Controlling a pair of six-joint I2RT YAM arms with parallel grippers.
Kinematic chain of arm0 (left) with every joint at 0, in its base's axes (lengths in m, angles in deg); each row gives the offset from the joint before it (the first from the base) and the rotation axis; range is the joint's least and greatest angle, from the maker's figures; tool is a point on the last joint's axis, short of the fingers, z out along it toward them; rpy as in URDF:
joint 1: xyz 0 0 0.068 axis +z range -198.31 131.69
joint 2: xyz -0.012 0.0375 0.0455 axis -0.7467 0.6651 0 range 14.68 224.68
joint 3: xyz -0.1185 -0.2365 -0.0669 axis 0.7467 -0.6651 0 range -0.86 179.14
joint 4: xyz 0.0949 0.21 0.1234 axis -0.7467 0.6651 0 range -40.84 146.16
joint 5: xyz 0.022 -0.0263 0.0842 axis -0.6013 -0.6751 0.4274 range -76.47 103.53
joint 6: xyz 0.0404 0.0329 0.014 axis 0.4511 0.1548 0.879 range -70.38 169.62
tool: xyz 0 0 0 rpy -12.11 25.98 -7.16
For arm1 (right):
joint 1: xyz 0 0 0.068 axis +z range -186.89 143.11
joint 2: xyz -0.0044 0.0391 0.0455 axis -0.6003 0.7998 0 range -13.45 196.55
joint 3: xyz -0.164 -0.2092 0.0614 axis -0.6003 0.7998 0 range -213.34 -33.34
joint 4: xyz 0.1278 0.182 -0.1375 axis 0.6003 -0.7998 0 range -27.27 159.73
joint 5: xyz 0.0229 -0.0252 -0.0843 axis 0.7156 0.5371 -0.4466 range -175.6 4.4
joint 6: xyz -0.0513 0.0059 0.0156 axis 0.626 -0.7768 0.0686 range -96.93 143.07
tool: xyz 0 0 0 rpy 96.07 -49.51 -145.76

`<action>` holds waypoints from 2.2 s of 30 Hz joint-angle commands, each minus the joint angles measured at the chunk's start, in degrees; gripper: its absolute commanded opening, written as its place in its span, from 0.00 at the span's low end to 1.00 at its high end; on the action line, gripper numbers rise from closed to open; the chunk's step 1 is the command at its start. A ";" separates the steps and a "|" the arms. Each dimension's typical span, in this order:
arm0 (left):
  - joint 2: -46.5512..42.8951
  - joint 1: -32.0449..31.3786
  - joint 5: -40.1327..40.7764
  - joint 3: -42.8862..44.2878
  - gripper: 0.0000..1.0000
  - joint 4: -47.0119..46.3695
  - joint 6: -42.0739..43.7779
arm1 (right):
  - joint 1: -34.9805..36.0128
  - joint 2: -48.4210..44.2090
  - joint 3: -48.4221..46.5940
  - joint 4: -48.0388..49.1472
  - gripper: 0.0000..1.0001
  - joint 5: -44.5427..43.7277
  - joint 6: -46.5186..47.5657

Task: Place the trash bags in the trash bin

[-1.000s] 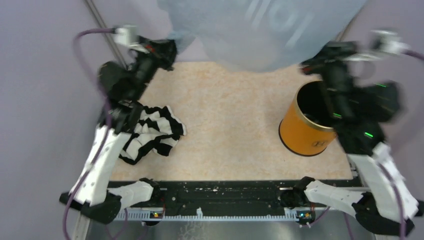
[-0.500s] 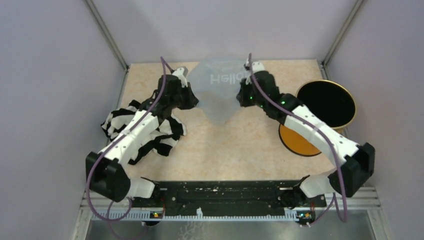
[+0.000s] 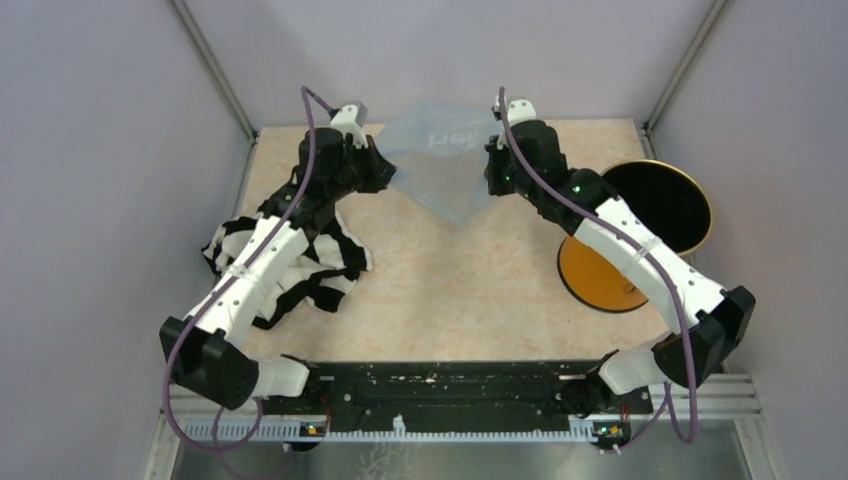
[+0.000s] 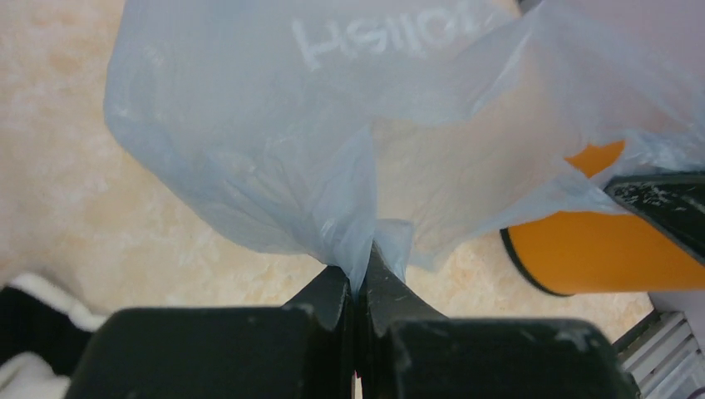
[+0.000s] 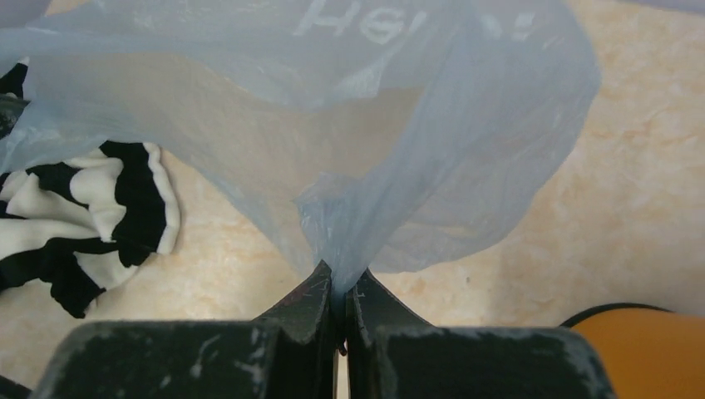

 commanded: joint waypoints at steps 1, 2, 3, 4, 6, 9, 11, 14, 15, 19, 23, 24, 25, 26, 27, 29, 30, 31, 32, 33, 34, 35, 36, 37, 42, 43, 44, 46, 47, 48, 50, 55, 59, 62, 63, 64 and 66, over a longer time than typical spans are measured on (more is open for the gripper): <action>1.76 -0.08 -3.58 14.17 0.00 -8.53 2.17 | -0.37 -0.48 -17.50 1.30 0.00 -3.32 7.39; 1.80 -0.18 -4.86 17.34 0.00 -9.52 2.19 | -0.37 -0.80 -21.60 2.03 0.00 -2.96 8.38; 1.50 -0.15 -5.62 20.38 0.00 -10.60 2.16 | -0.37 -1.44 -24.75 3.13 0.00 -2.12 9.13; 0.62 -0.24 -6.20 22.33 0.00 -12.33 2.38 | -0.33 -2.80 -26.47 5.38 0.00 -0.82 9.56; -2.46 -0.35 -6.30 23.39 0.00 -16.96 3.14 | -0.24 -7.74 -24.72 12.96 0.00 3.87 10.10; -8.35 -0.46 -3.73 18.08 0.00 -24.15 5.85 | 0.09 -17.96 -12.96 28.06 0.00 9.56 8.48; -10.68 -0.46 -0.55 13.91 0.00 -25.41 7.96 | 0.14 -19.96 -7.44 30.87 0.00 11.03 6.70; -9.88 -0.37 4.01 9.57 0.00 -20.65 8.02 | 0.17 -16.55 -1.03 26.33 0.00 10.00 2.65; -8.30 -0.37 5.63 8.56 0.00 -17.68 7.63 | 0.29 -14.17 1.45 23.88 0.00 9.71 0.74; 0.89 1.36 13.13 6.41 0.00 -1.08 2.47 | 2.94 -0.73 9.87 16.42 0.00 11.17 -5.56; -0.41 6.05 8.25 -3.42 0.00 -2.53 -0.82 | 11.99 9.55 8.23 12.10 0.00 7.77 -5.47; -1.95 7.10 7.29 -4.67 0.00 -3.22 -1.09 | 13.73 9.76 7.11 11.78 0.00 5.73 -4.59; -3.39 7.86 7.38 -5.05 0.00 -3.21 -0.99 | 14.69 9.67 5.64 11.14 0.00 4.44 -3.92; -4.48 8.57 7.56 -4.75 0.00 -2.64 -0.60 | 14.70 9.43 3.98 10.11 0.00 3.94 -3.78; -5.43 9.05 7.85 -4.02 0.00 -1.46 -0.16 | 14.31 9.22 2.08 7.92 0.00 3.11 -3.68; -6.75 9.38 8.25 -2.28 0.00 -0.14 0.61 | 12.78 8.13 -1.34 5.16 0.00 1.99 -2.56; -7.51 9.38 8.16 -1.75 0.00 -0.06 0.69 | 11.50 7.48 -2.90 3.63 0.00 1.82 -2.12; -8.23 9.39 7.59 -1.37 0.00 -0.32 0.63 | 9.97 6.82 -4.15 2.24 0.00 1.92 -1.82; -9.05 9.39 6.44 -0.96 0.00 -0.70 0.39 | 8.04 6.09 -5.14 0.91 0.00 2.17 -1.63; -9.34 9.39 4.83 -0.54 0.00 -1.15 0.18 | 5.78 5.20 -6.05 -0.34 0.00 2.36 -1.57; -9.63 9.39 1.78 -0.38 0.00 -2.25 0.35 | 3.61 4.33 -6.42 -1.32 0.00 2.37 -1.50; -10.00 9.39 -0.69 -0.28 0.00 -3.29 0.00 | 1.19 3.51 -6.79 -2.35 0.00 2.82 -1.48; -10.36 9.39 -2.76 -0.29 0.00 -4.35 -0.74 | -0.77 2.83 -7.28 -3.33 0.00 3.65 -1.48; -10.62 9.39 -3.15 -0.16 0.00 -4.97 -1.43 | -1.99 2.31 -7.92 -4.11 0.00 4.39 -1.37; -9.06 9.97 1.01 3.87 0.00 -2.57 0.34 | -2.51 0.39 -11.02 -6.40 0.00 8.00 -0.65; -8.70 10.38 1.30 4.67 0.00 -2.07 0.74 | -2.51 -0.05 -11.43 -6.76 0.00 9.57 -0.65; -8.43 10.88 1.32 5.26 0.00 -1.85 0.86 | -2.47 -0.37 -11.77 -7.06 0.00 10.86 -0.54; -8.38 11.87 0.78 5.97 0.00 -2.24 0.91 | -2.51 -0.41 -12.62 -8.24 0.00 12.27 -0.35; -8.32 12.19 0.47 6.36 0.00 -2.59 0.88 | -2.52 -0.49 -12.95 -8.83 0.03 12.57 -0.26; -8.20 12.35 0.29 6.85 0.00 -2.78 0.95 | -2.52 -0.50 -13.22 -9.45 0.08 12.72 -0.06; -7.69 12.46 0.32 8.31 0.00 -2.96 1.20 | -2.48 -0.75 -13.59 -10.44 0.18 12.58 0.22; -6.50 12.46 0.60 11.30 0.00 -3.12 1.58 | -2.47 -1.81 -14.09 -12.21 0.36 12.05 0.27; -6.08 12.46 0.91 12.41 0.00 -3.01 1.99 | -2.47 -2.96 -14.45 -14.26 0.60 11.84 0.52; -6.18 12.47 1.56 12.98 0.00 -2.93 2.55 | -2.47 -4.34 -14.49 -15.86 0.74 9.80 0.69; -6.21 12.46 1.88 13.17 0.00 -2.81 2.81 | -2.42 -4.91 -14.51 -16.59 0.79 8.50 0.72; -6.25 12.53 2.07 13.32 0.00 -2.65 3.06 | -2.47 -5.38 -14.49 -17.41 0.81 6.51 0.74; -6.41 12.49 2.12 13.69 0.00 -2.51 3.37 | -2.50 -6.39 -14.22 -19.30 0.83 2.49 0.72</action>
